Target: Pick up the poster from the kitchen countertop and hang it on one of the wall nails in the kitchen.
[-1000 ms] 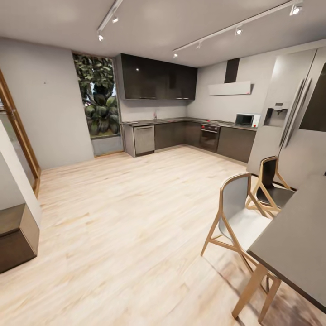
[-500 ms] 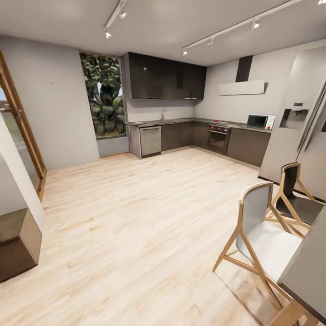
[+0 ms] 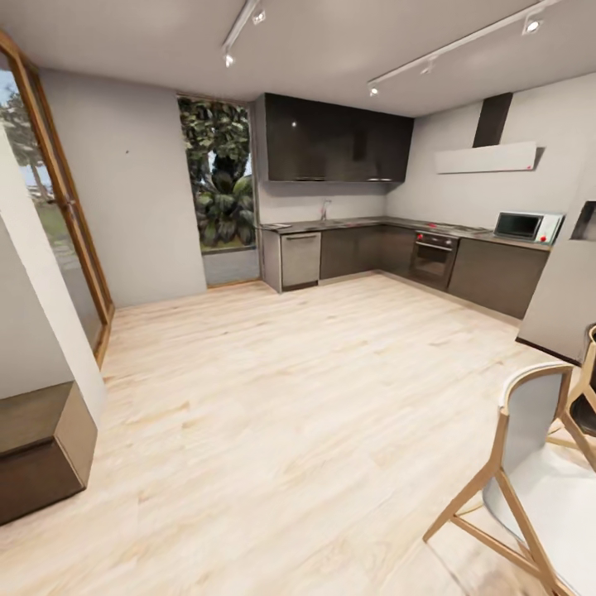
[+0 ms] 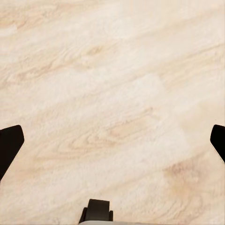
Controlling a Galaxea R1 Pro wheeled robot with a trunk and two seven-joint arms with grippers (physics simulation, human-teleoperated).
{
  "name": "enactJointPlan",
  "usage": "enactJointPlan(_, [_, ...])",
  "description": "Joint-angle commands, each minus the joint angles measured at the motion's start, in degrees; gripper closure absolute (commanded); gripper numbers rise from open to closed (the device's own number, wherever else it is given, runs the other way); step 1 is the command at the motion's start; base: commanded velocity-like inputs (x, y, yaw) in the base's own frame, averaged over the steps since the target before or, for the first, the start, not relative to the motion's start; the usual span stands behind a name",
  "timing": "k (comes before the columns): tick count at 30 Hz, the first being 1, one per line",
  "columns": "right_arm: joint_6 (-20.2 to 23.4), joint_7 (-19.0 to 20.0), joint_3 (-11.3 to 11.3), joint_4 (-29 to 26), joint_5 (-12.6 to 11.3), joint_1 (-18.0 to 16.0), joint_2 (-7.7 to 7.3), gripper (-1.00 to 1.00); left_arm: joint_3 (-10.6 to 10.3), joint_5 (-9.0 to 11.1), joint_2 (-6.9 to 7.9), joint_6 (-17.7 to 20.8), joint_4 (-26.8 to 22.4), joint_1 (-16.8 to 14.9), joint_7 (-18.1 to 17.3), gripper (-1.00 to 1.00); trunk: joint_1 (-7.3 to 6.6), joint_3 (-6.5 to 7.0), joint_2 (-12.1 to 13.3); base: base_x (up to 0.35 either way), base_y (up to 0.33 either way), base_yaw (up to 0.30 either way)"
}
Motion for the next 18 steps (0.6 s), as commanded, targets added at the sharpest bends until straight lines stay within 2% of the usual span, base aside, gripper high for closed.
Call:
enactJointPlan(1, [-0.2, 0.0, 0.0, 0.0, 0.2, 0.0, -0.01, -1.00, 0.2, 0.0, -0.05, -0.1, -0.1, 0.0, 0.0, -1.00, 0.04, -0.05, 0.0, 0.339, 0.001, 0.025])
enactJointPlan(18, [-0.2, 0.0, 0.0, 0.0, 0.2, 0.0, -0.01, -1.00, 0.3, 0.0, -0.05, -0.1, -0.1, 0.0, -0.1, -1.00, 0.04, -0.05, 0.0, 0.339, 0.000, 0.004])
